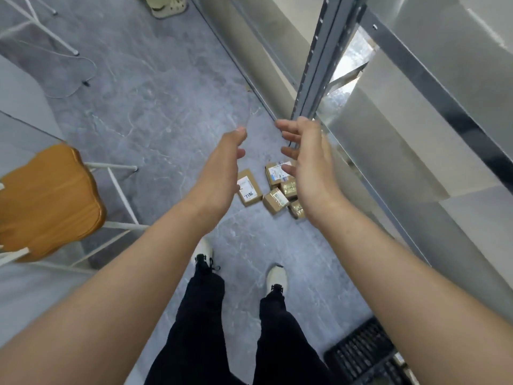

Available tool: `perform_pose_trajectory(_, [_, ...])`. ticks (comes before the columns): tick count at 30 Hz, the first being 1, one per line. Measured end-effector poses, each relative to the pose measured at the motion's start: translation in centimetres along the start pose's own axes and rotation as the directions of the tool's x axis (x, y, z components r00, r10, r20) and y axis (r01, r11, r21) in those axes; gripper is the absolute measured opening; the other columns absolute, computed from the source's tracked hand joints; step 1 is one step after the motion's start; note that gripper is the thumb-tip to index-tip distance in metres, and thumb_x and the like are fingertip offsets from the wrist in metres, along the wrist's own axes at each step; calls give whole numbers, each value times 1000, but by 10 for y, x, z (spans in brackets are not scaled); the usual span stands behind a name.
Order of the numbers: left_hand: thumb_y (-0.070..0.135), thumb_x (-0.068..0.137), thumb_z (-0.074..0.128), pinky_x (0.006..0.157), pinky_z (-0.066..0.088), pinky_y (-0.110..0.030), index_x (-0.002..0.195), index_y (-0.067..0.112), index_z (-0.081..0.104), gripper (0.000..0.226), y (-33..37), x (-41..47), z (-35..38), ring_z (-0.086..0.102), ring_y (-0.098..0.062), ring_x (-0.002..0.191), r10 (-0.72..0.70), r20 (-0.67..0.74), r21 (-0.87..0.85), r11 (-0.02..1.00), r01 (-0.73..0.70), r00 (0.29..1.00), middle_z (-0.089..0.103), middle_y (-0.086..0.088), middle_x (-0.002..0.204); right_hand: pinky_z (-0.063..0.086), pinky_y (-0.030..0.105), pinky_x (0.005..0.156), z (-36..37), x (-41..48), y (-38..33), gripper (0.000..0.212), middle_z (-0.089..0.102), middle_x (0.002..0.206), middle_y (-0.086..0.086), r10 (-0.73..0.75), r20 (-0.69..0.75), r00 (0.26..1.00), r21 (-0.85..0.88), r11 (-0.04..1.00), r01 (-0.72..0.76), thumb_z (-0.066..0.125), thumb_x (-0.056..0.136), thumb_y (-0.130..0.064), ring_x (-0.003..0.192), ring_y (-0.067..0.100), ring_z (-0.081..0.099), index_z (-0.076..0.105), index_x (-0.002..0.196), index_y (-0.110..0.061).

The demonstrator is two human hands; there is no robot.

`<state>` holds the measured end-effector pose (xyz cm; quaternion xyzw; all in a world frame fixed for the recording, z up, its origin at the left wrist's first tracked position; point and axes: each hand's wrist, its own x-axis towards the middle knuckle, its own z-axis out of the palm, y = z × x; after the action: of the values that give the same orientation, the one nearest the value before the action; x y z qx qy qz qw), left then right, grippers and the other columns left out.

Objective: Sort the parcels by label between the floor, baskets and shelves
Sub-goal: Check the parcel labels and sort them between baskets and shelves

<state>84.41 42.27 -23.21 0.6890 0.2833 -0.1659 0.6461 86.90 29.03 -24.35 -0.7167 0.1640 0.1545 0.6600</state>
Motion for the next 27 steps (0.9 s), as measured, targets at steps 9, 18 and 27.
perform_pose_trajectory(9, [48,103,40,69,43,-25,105,33,63,27,-39,187,-40,61,12,62,-227,-12,-113,968,225,974,68,23,78,43,50,122,90,151,63,61,68,138,-15,165,-47,985,-62,984,-168,30,90,-59,135,10,59,75,126,-38])
perform_pose_trajectory(18, [44,104,40,70,45,-24,113,29,61,27,-118,354,-62,56,14,44,-378,-4,-162,914,372,926,61,27,49,46,47,119,144,288,173,64,70,135,-11,357,-113,927,-92,925,-368,33,86,-59,125,10,63,78,125,-37])
perform_pose_trajectory(27, [45,105,38,66,43,-25,122,18,62,40,-260,473,-26,49,11,33,-491,-68,-177,863,474,868,54,10,75,45,32,91,170,397,328,63,70,127,-6,430,-57,901,-149,889,-434,35,82,-60,116,12,63,77,117,-30])
